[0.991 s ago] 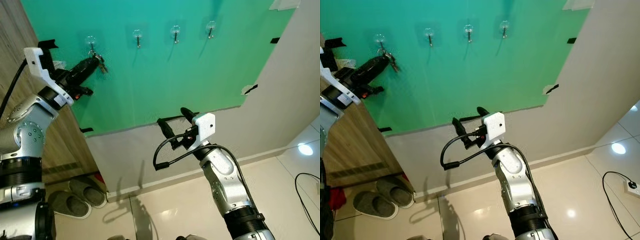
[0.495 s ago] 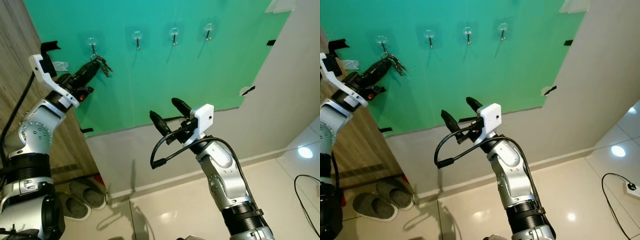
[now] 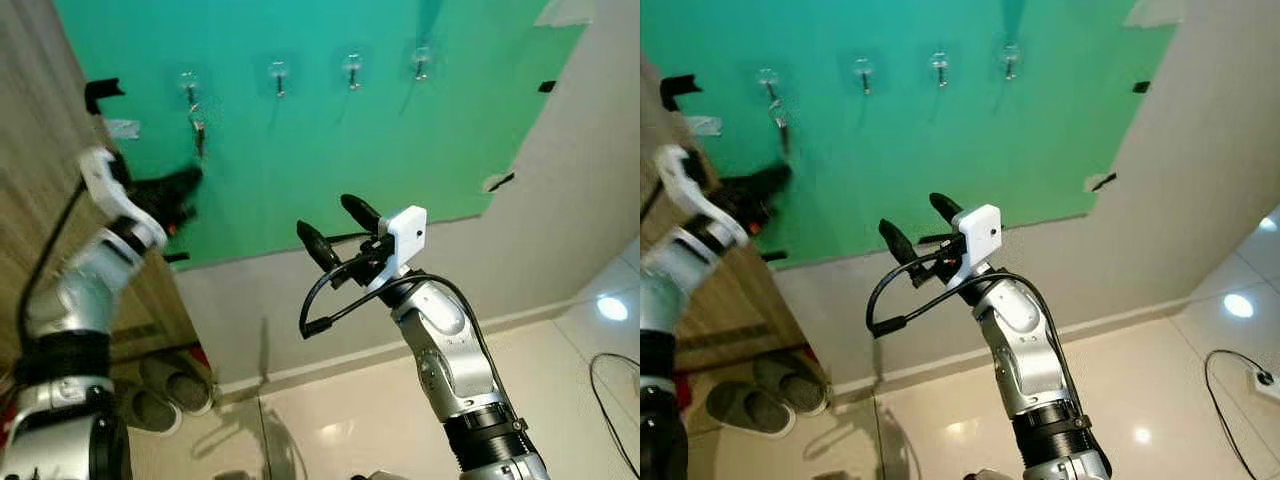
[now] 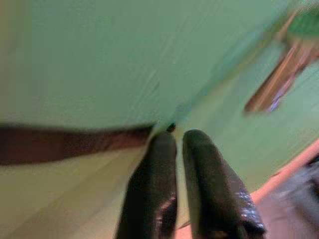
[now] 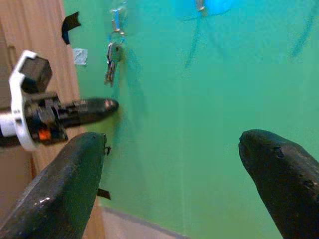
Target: Hang keys on a hook
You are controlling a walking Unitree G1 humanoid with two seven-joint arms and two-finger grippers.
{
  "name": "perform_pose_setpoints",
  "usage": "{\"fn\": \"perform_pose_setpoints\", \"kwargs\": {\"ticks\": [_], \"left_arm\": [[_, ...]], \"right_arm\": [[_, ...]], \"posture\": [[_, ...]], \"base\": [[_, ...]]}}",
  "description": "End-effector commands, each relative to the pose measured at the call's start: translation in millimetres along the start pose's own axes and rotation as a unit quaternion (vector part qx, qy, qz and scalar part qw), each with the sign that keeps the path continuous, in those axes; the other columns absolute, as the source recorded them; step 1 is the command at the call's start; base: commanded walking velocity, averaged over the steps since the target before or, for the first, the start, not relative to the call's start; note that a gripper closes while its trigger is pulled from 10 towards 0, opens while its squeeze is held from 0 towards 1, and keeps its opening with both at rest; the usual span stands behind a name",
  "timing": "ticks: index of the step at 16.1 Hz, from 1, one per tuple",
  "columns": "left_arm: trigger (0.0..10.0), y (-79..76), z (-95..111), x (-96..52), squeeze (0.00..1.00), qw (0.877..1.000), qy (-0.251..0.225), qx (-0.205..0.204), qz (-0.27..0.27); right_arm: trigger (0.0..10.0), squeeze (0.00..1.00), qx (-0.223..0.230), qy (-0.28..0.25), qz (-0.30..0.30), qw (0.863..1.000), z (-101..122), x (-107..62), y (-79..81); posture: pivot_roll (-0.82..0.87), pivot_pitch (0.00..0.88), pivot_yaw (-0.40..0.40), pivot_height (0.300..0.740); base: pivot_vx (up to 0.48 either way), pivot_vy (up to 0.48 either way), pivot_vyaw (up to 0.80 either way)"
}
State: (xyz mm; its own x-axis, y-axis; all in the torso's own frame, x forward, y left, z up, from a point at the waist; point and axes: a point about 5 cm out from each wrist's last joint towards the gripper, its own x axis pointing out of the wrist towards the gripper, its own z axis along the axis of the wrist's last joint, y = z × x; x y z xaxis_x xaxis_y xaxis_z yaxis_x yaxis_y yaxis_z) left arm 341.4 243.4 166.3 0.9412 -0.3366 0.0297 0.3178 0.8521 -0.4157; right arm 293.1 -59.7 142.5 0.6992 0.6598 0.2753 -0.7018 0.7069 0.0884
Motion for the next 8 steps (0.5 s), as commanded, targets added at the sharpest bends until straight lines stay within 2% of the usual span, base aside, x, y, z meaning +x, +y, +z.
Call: {"fn": "perform_pose_setpoints", "kwargs": {"ticks": [1, 3, 4, 5, 7, 8], "left_arm": [[10.0, -8.1, 12, 0.5, 1.0, 0.997, -0.001, 0.071, 0.012], [10.0, -15.3, 14, -8.0, 1.0, 0.992, 0.014, 0.121, 0.009], [10.0, -16.7, 15, -13.2, 1.0, 0.991, 0.016, 0.134, 0.011], [10.0, -18.0, 14, -25.2, 1.0, 0.985, 0.023, 0.169, 0.024], [10.0, -25.6, 3, -39.8, 1.0, 0.975, 0.038, 0.215, 0.035], [10.0, -32.9, -4, -46.8, 1.0, 0.974, 0.041, 0.219, 0.037]], "right_arm": [[10.0, 0.0, -0.003, -0.007, 0.006, 1.0, 5, 0.6, 1.1], [10.0, 0.0, -0.003, -0.006, 0.007, 1.0, 5, 0.6, 1.5], [10.0, 0.0, -0.002, -0.005, 0.007, 1.0, 5, 0.6, 1.8], [10.0, 0.0, -0.001, -0.003, 0.006, 1.0, 3, -0.2, 2.4], [10.0, 0.0, -0.003, -0.001, -0.002, 1.0, 2, -2.2, 2.0], [10.0, 0.0, -0.001, -0.002, -0.011, 1.0, 2, -4.2, 0.7]], "posture": [[0.02, 0.0, -0.027, 0.74], [0.03, 0.0, -0.024, 0.74], [0.03, 0.0, -0.024, 0.74], [0.04, 0.0, -0.019, 0.74], [0.06, 0.0, -0.015, 0.74], [0.07, 0.0, -0.016, 0.74]], "base": [[0.0, 0.0, 0.0], [0.0, 0.0, 0.0], [0.0, 0.0, 0.0], [0.0, 0.0, 0.0], [0.0, 0.0, 0.0], [0.0, 0.0, 0.0]]}}
